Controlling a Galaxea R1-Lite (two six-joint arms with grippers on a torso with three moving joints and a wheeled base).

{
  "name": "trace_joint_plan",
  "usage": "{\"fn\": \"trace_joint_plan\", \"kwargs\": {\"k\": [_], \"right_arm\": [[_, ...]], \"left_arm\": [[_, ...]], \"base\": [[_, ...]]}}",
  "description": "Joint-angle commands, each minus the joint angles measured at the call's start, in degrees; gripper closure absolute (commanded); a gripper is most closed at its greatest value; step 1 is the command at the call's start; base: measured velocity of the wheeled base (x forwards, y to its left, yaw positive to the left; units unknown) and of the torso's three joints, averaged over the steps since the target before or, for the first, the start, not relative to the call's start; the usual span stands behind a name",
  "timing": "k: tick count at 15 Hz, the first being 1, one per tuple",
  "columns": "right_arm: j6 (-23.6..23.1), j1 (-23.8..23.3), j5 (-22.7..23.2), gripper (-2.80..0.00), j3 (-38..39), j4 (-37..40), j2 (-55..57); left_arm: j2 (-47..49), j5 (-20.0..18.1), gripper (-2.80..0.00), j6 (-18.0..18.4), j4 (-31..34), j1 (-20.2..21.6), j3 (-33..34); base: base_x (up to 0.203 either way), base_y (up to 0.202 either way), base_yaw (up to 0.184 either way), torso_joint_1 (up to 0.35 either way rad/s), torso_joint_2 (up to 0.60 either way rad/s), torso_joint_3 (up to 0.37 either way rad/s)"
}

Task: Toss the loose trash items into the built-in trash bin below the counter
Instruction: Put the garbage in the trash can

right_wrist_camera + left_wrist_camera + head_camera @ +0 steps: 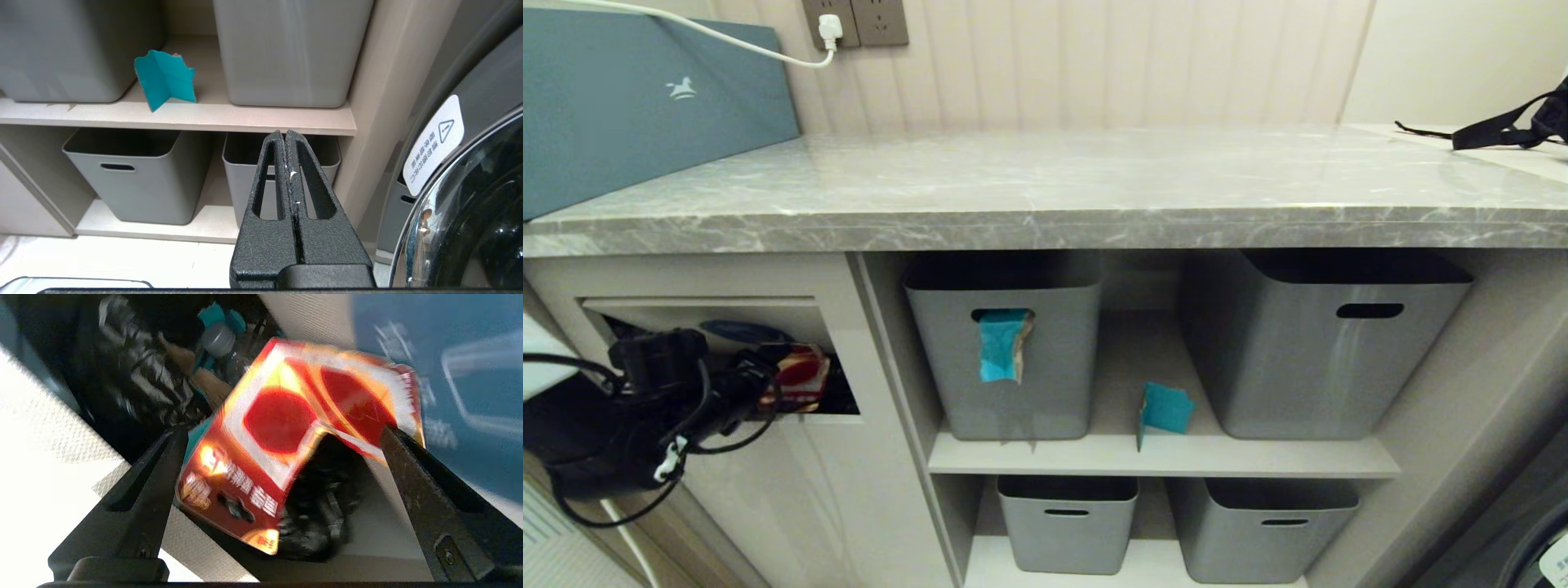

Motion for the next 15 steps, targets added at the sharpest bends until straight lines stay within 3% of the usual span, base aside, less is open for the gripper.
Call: {"fn": "trace_joint_plan", "kwargs": {"k": [1, 4, 7, 8, 15], "right_arm": [[-0.02, 0.02, 0.02, 0.00, 0.00, -0.01, -0.11], [-0.02, 0.02, 0.02, 0.00, 0.00, -0.01, -0.11], [-0.02, 0.06, 0.02, 0.00, 0.00, -0.01, -0.11], [-0.02, 0.02, 0.02, 0.00, 0.00, -0.01, -0.11], [-0.02, 0.02, 0.02, 0.00, 0.00, -0.01, -0.11]], "left_arm": [[0.55, 1.29, -2.80, 5.77, -3.15, -1.31, -0.22], [1.03, 2.04, -2.80, 16.34, -10.28, -2.06, -0.39], [1.30, 1.58, -2.80, 31.59, -15.42, -2.14, -0.97], [1.38, 0.63, -2.80, 34.63, -15.89, -2.22, -0.52], [-3.90, 0.15, -2.80, 35.28, -16.05, -2.15, 3.10]], "base": [[0.000, 0.000, 0.000, 0.000, 0.00, 0.000], [0.000, 0.000, 0.000, 0.000, 0.00, 0.000], [0.000, 0.000, 0.000, 0.000, 0.00, 0.000], [0.000, 0.000, 0.000, 0.000, 0.00, 0.000], [0.000, 0.000, 0.000, 0.000, 0.00, 0.000]]}}
